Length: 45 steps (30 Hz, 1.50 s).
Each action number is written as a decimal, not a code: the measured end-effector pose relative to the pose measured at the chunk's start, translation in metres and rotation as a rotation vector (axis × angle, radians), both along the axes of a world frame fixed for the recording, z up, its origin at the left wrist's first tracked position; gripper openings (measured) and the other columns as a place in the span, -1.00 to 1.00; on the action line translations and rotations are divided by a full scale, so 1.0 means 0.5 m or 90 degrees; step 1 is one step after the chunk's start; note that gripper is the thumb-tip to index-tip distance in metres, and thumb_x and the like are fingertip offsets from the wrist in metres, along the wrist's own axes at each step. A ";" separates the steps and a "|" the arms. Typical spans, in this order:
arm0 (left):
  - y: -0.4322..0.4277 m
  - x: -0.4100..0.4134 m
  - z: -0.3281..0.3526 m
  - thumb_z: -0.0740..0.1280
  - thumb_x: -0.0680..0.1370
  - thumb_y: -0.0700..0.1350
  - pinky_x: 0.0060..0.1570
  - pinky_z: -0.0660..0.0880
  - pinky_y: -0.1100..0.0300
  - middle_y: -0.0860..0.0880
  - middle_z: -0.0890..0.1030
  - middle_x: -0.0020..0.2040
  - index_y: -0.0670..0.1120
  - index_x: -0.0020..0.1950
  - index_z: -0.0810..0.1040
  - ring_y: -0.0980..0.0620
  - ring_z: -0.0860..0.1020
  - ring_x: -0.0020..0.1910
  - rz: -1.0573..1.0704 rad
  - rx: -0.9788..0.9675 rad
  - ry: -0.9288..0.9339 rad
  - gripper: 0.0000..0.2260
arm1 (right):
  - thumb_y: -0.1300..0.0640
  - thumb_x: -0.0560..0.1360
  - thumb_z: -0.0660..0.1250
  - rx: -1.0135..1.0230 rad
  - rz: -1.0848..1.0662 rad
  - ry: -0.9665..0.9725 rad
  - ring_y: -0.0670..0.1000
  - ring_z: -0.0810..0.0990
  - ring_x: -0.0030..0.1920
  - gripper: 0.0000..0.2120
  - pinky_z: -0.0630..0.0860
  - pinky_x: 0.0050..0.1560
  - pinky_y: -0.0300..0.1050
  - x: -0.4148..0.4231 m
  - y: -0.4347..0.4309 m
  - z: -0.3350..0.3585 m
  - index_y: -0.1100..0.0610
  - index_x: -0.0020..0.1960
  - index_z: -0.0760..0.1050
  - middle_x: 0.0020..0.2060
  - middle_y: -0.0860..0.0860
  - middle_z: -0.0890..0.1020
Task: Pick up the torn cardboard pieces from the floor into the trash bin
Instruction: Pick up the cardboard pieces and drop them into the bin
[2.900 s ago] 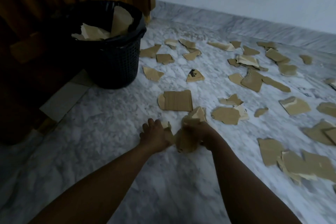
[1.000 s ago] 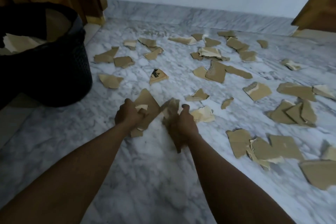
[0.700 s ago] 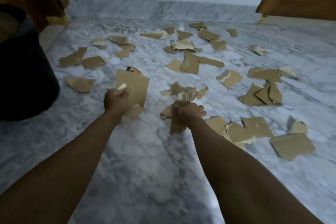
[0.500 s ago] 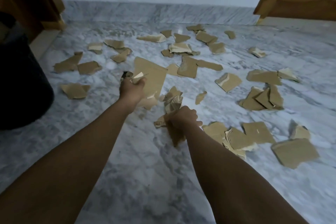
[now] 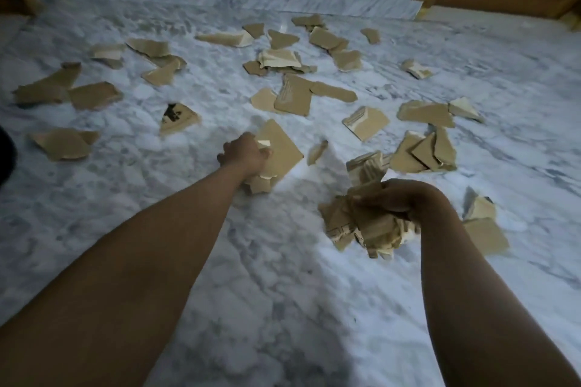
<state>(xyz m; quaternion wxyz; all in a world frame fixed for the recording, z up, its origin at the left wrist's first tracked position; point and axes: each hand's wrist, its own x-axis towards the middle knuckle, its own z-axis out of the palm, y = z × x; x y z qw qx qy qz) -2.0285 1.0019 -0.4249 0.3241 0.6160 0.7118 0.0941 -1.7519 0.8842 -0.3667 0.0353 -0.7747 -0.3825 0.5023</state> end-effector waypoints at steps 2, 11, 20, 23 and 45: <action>-0.009 0.013 -0.018 0.36 0.51 0.18 0.24 0.32 -0.11 -0.12 0.36 0.35 -0.03 0.34 0.44 -0.22 0.31 0.32 -0.013 0.036 0.086 -0.52 | -0.19 0.28 0.56 -0.014 -0.007 -0.016 0.14 0.65 0.11 -0.39 0.54 0.27 0.11 -0.001 -0.029 -0.029 0.14 0.20 0.60 0.14 0.10 0.66; -0.017 0.008 -0.006 0.54 0.41 -0.04 0.18 0.47 -0.11 -0.25 0.43 0.32 -0.20 0.41 0.27 -0.28 0.43 0.30 0.012 0.016 0.040 -0.30 | -0.11 0.45 0.45 0.088 0.100 -0.142 0.17 0.41 0.32 -0.50 0.37 0.30 0.02 -0.181 -0.022 -0.030 0.17 0.24 0.48 0.13 0.12 0.50; -0.073 -0.199 -0.029 0.23 0.49 0.12 -0.17 0.48 -0.01 -0.23 0.54 -0.02 -0.06 -0.29 0.47 -0.26 0.51 -0.06 -0.039 0.022 0.166 -0.71 | -0.03 0.45 0.48 0.174 0.163 -0.030 0.14 0.60 0.07 -0.63 0.56 0.13 0.04 -0.297 -0.012 0.003 0.22 0.09 0.60 0.05 0.14 0.63; -0.121 -0.202 -0.004 0.27 0.53 0.11 -0.09 0.51 -0.08 -0.17 0.53 -0.03 -0.07 -0.20 0.51 -0.25 0.51 0.02 -0.016 0.185 0.121 -0.73 | 0.00 0.50 0.44 0.217 0.087 0.059 0.14 0.61 0.08 -0.72 0.57 0.12 0.06 -0.267 -0.021 0.037 0.16 0.10 0.63 0.05 0.09 0.64; -0.171 -0.195 0.009 0.66 0.09 0.21 0.04 0.51 0.08 -0.15 0.46 0.30 -0.18 0.38 0.30 -0.11 0.49 0.22 -0.075 -0.104 0.114 0.03 | 0.03 0.37 0.55 0.183 -0.461 0.119 0.21 0.68 -0.18 -0.62 0.66 -0.33 0.11 -0.094 -0.015 -0.053 0.26 0.02 0.55 -0.07 0.21 0.65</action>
